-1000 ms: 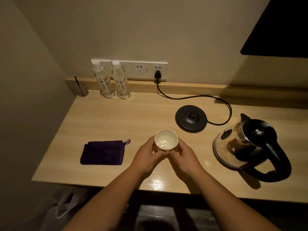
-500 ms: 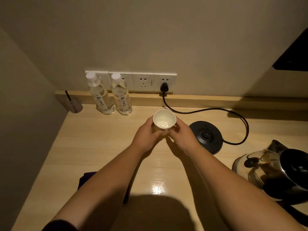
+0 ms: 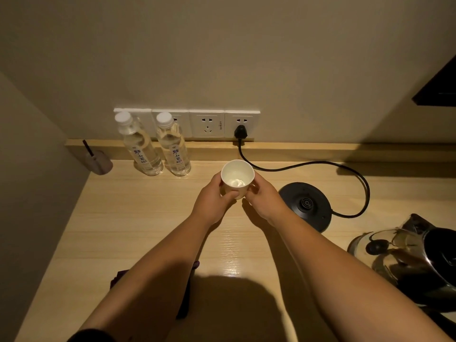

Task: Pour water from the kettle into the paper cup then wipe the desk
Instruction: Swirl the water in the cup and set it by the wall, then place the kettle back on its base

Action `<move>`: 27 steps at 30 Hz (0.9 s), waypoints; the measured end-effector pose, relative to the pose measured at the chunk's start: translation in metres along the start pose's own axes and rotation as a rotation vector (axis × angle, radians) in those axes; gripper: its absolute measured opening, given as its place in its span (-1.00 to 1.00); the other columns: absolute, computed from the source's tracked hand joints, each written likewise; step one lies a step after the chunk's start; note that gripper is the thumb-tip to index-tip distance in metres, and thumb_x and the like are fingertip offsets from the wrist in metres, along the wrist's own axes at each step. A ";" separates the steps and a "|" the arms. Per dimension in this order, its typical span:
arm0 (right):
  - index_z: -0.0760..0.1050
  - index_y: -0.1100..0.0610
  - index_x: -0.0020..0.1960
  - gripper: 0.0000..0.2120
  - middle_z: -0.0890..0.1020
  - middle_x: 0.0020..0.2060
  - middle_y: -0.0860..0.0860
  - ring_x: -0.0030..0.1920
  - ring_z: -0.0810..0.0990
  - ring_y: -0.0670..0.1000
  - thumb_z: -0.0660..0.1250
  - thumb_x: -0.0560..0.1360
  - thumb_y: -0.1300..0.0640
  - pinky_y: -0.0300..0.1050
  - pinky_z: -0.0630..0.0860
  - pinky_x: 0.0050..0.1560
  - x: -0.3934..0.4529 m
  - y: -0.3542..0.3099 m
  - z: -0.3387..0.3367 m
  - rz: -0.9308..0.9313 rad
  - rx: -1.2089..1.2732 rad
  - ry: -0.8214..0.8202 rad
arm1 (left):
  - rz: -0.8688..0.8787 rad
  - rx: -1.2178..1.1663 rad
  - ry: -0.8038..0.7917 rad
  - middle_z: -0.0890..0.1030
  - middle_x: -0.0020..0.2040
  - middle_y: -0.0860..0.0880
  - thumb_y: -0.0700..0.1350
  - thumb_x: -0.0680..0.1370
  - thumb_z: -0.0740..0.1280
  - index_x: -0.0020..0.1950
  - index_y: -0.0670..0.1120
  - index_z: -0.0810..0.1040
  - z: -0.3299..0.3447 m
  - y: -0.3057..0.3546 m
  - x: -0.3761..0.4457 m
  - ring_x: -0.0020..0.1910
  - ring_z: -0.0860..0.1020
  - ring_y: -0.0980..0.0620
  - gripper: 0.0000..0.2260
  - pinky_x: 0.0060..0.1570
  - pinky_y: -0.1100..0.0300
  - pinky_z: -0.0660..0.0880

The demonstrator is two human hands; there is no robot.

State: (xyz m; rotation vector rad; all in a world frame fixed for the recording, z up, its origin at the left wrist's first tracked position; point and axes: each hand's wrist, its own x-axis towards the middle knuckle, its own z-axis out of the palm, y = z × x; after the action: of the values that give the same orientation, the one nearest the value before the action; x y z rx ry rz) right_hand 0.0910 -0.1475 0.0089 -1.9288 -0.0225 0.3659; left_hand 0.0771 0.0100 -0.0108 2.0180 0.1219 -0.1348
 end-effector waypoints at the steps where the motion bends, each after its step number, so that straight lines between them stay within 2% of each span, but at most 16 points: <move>1: 0.26 -0.11 0.45 -0.38 0.50 0.21 -0.14 0.16 0.47 -0.18 0.29 0.50 0.32 -0.41 0.40 -0.03 0.000 0.000 0.000 0.000 -0.009 -0.005 | -0.002 -0.001 0.002 0.51 0.30 0.04 -0.10 0.50 0.44 0.46 0.01 0.31 0.000 0.001 0.000 0.25 0.45 0.06 -0.43 0.16 0.17 0.40; 5: 0.15 -0.10 0.51 -0.34 0.45 0.35 0.00 0.34 0.40 0.03 0.28 0.52 0.30 -0.04 0.42 0.24 -0.003 0.000 -0.001 0.010 -0.082 -0.027 | -0.005 0.006 0.003 0.50 0.29 0.05 -0.06 0.49 0.44 0.46 0.02 0.29 0.000 0.003 -0.001 0.26 0.45 0.04 -0.42 0.12 0.18 0.39; 8: -0.02 -0.06 0.55 -0.29 0.31 0.47 0.05 0.43 0.28 0.08 0.27 0.54 0.22 0.01 0.31 0.34 -0.011 0.000 -0.005 0.052 -0.174 -0.028 | 0.034 0.157 -0.013 0.48 0.28 0.10 0.06 0.49 0.42 0.47 0.05 0.24 -0.002 0.001 -0.011 0.23 0.46 0.05 -0.39 0.01 0.20 0.40; 10: -0.09 -0.01 0.56 -0.28 0.18 0.52 0.04 0.47 0.19 0.06 0.26 0.55 0.19 -0.05 0.19 0.38 -0.023 0.001 -0.014 0.074 -0.224 0.003 | 0.013 0.367 -0.001 0.38 0.44 -0.01 0.13 0.54 0.34 0.51 -0.02 0.16 0.001 -0.004 -0.027 0.35 0.39 -0.04 -0.37 0.16 0.08 0.43; 13: -0.06 0.00 0.56 -0.31 0.08 0.55 -0.01 0.49 0.12 0.03 0.24 0.57 0.17 -0.09 0.12 0.38 -0.053 0.004 -0.032 0.032 -0.307 0.026 | -0.014 0.594 0.041 0.08 0.58 -0.11 0.18 0.61 0.13 0.56 -0.11 0.04 0.020 -0.013 -0.068 0.52 0.11 -0.08 -0.37 0.44 0.03 0.14; 17: 0.01 0.08 0.55 -0.36 0.09 0.54 0.01 0.51 0.06 0.00 0.24 0.57 0.16 -0.19 0.01 0.37 -0.103 0.002 -0.060 -0.080 -0.524 0.068 | 0.072 0.844 -0.140 -0.04 0.59 -0.11 0.23 0.62 -0.13 0.57 -0.09 0.02 0.060 -0.017 -0.126 0.55 -0.09 -0.10 -0.39 0.50 -0.05 -0.07; 19: 0.06 0.15 0.54 -0.38 0.13 0.53 0.07 0.50 0.08 0.05 0.25 0.56 0.16 -0.15 0.01 0.40 -0.129 -0.002 -0.076 -0.168 -0.636 0.101 | 0.070 0.947 -0.197 -0.10 0.59 -0.10 0.24 0.60 -0.19 0.58 -0.09 -0.02 0.074 -0.021 -0.141 0.55 -0.16 -0.11 -0.37 0.49 -0.10 -0.14; 23: 0.22 0.16 0.48 -0.46 0.25 0.49 0.10 0.49 0.11 0.08 0.26 0.55 0.10 -0.09 0.02 0.39 -0.186 -0.006 -0.129 -0.263 -0.817 0.309 | 0.100 1.043 -0.189 -0.07 0.59 -0.12 0.24 0.59 -0.20 0.58 -0.10 -0.02 0.083 -0.024 -0.149 0.55 -0.16 -0.12 -0.35 0.48 -0.13 -0.14; 27: 0.32 0.12 0.40 -0.51 0.33 0.43 0.11 0.46 0.15 0.12 0.29 0.51 0.02 0.10 0.11 0.38 -0.244 0.008 -0.192 -0.177 -0.867 0.577 | 0.128 1.058 -0.149 0.05 0.58 -0.15 0.22 0.59 -0.15 0.56 -0.14 0.07 0.084 -0.022 -0.151 0.55 -0.06 -0.15 -0.36 0.49 -0.13 -0.08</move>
State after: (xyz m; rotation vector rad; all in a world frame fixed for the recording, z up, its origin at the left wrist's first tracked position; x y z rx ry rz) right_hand -0.0916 -0.3702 0.1254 -2.7956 0.0330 -0.4065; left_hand -0.0786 -0.0599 -0.0440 3.0451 -0.2267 -0.3134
